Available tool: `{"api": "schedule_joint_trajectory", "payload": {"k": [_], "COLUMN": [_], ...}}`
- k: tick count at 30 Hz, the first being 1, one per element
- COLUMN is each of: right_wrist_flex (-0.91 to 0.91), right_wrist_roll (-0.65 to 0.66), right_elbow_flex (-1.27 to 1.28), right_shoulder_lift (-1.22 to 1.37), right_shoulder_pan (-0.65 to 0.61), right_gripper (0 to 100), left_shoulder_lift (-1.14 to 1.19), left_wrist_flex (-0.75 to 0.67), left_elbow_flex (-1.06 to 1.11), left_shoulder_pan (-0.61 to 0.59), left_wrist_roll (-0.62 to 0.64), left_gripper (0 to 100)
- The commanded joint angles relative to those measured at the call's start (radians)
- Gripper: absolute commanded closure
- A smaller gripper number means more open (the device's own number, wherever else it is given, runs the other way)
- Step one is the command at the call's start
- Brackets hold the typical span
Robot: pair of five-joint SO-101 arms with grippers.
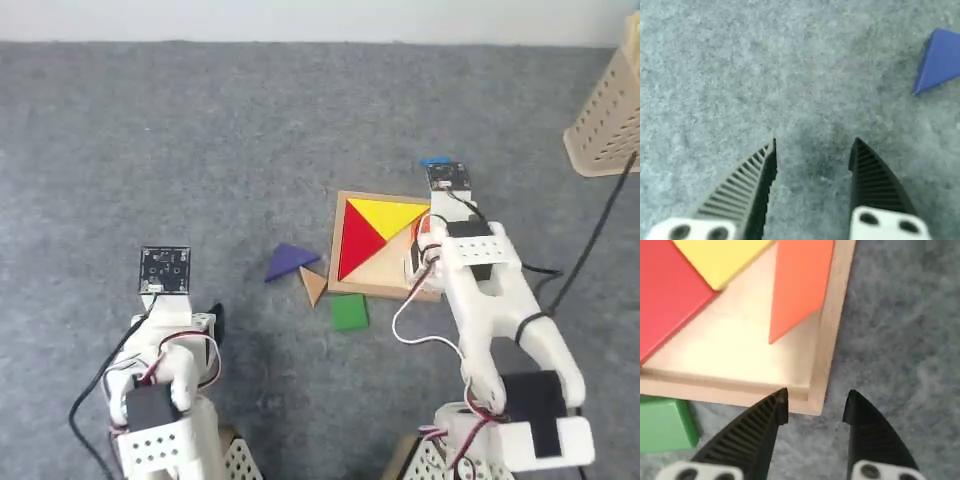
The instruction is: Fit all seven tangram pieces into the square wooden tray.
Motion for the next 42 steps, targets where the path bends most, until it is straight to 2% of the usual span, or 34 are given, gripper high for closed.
{"api": "schedule_joint_trajectory", "payload": {"k": [1, 4, 7, 15, 24, 28, 31, 35, 40, 42], "right_wrist_flex": [-0.021, -0.024, -0.015, 0.105, 0.108, 0.107, 0.107, 0.108, 0.107, 0.097], "right_wrist_roll": [-0.032, -0.025, 0.040, 0.118, 0.278, 0.299, 0.259, 0.149, 0.029, 0.014], "right_elbow_flex": [-0.015, -0.014, -0.009, -0.008, 0.009, 0.000, -0.023, -0.048, -0.086, -0.104], "right_shoulder_lift": [0.031, 0.065, 0.067, 0.067, 0.067, 0.062, 0.010, -0.125, -0.170, -0.137], "right_shoulder_pan": [-0.005, -0.005, -0.005, 0.002, 0.255, 0.294, 0.245, 0.113, -0.019, -0.036], "right_gripper": [86.9, 94.3, 98.9, 99.3, 99.3, 99.3, 99.3, 97.8, 79.0, 75.3], "left_shoulder_lift": [-0.017, -0.017, -0.017, -0.017, -0.017, -0.017, -0.017, -0.017, -0.017, -0.017], "left_wrist_flex": [0.006, 0.006, 0.006, 0.006, 0.006, 0.006, 0.006, 0.006, 0.006, 0.006], "left_elbow_flex": [-0.004, -0.004, -0.004, -0.004, -0.004, -0.004, -0.004, -0.004, -0.004, -0.004], "left_shoulder_pan": [-0.005, -0.005, -0.005, -0.005, -0.005, -0.005, -0.005, -0.005, -0.005, -0.005], "left_wrist_roll": [0.008, 0.008, 0.008, 0.008, 0.008, 0.008, 0.008, 0.008, 0.008, 0.008], "left_gripper": [77, 77, 77, 77, 77, 77, 77, 77, 77, 77]}}
